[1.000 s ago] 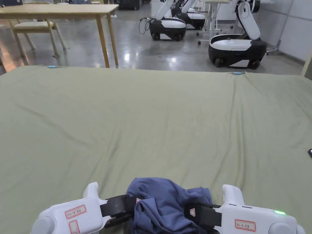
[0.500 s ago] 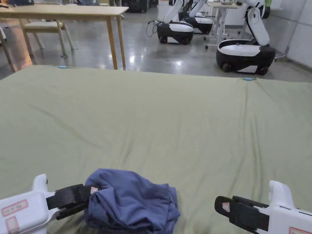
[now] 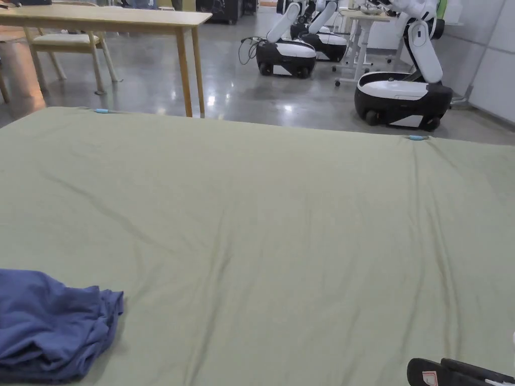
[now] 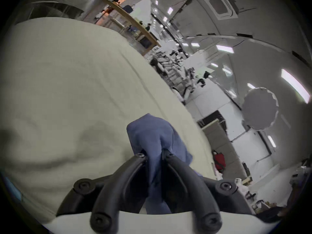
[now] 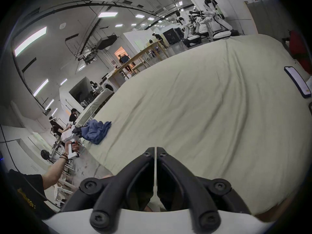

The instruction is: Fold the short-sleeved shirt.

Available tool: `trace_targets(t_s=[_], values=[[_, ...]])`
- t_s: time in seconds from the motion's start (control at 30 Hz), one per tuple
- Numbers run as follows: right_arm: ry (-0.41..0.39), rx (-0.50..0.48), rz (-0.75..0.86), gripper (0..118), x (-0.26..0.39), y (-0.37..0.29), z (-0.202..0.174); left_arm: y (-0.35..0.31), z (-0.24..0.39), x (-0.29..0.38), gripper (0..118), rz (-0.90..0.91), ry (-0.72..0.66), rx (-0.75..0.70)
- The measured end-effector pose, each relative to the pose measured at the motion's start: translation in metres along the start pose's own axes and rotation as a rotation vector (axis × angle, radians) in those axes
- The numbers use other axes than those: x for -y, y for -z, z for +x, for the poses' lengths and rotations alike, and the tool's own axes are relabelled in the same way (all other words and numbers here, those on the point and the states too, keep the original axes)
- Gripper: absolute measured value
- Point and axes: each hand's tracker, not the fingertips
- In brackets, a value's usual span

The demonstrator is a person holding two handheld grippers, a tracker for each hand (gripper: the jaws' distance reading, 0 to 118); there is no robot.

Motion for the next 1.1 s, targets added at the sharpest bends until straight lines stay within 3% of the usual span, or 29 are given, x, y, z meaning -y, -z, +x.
trace_targets(t_s=[0.07,0.1,0.17,0.2,0.23,0.33,0.37,0.4,0.43,0.47,0.53,0.67,0.83,1.0,1.1], values=[[-0.019,0.014,-0.009,4,0.000,0.001,-0.001,0.007,-0.004,0.004,13,-0.020,-0.043,-0.047],[-0.023,0.012,-0.007,4,0.000,0.000,0.000,0.008,-0.006,0.006,22,-0.022,-0.100,-0.046],[-0.019,-0.011,0.000,4,0.000,-0.003,0.000,0.007,-0.008,0.005,108,0.027,-0.123,-0.124],[-0.018,-0.020,0.006,4,0.000,-0.005,0.000,0.002,-0.006,0.007,118,0.026,-0.098,-0.105],[-0.021,-0.021,0.010,4,0.000,-0.007,-0.001,-0.010,-0.005,0.001,117,0.182,-0.098,-0.072],[-0.035,-0.022,0.026,4,-0.002,-0.015,-0.002,-0.042,0.009,-0.011,118,0.224,-0.118,-0.136],[-0.039,-0.026,0.034,4,-0.002,-0.018,-0.003,-0.054,0.022,-0.010,110,0.240,-0.116,-0.205],[-0.041,-0.028,0.043,4,-0.002,-0.021,-0.003,-0.064,0.037,-0.003,87,0.274,-0.053,-0.189],[-0.040,-0.032,0.050,4,-0.002,-0.023,-0.002,-0.069,0.053,0.005,23,0.299,0.020,-0.175],[-0.039,-0.038,0.059,4,-0.002,-0.026,-0.001,-0.072,0.076,0.014,0,0.308,0.099,-0.180],[-0.038,-0.042,0.076,4,-0.002,-0.032,0.001,-0.071,0.124,0.037,0,0.322,0.240,-0.254],[-0.064,-0.028,0.142,4,-0.016,-0.056,-0.001,-0.043,0.227,0.070,0,0.301,0.452,-0.195],[-0.304,0.021,0.407,4,-0.087,-0.118,-0.038,0.017,0.370,0.097,0,0.461,0.761,-0.224],[-0.514,0.329,0.603,4,-0.180,-0.141,-0.068,0.111,0.487,0.117,0,0.459,0.860,-0.066],[-0.492,0.349,0.667,4,-0.228,-0.126,-0.055,0.175,0.519,0.118,0,0.464,0.864,-0.089]])
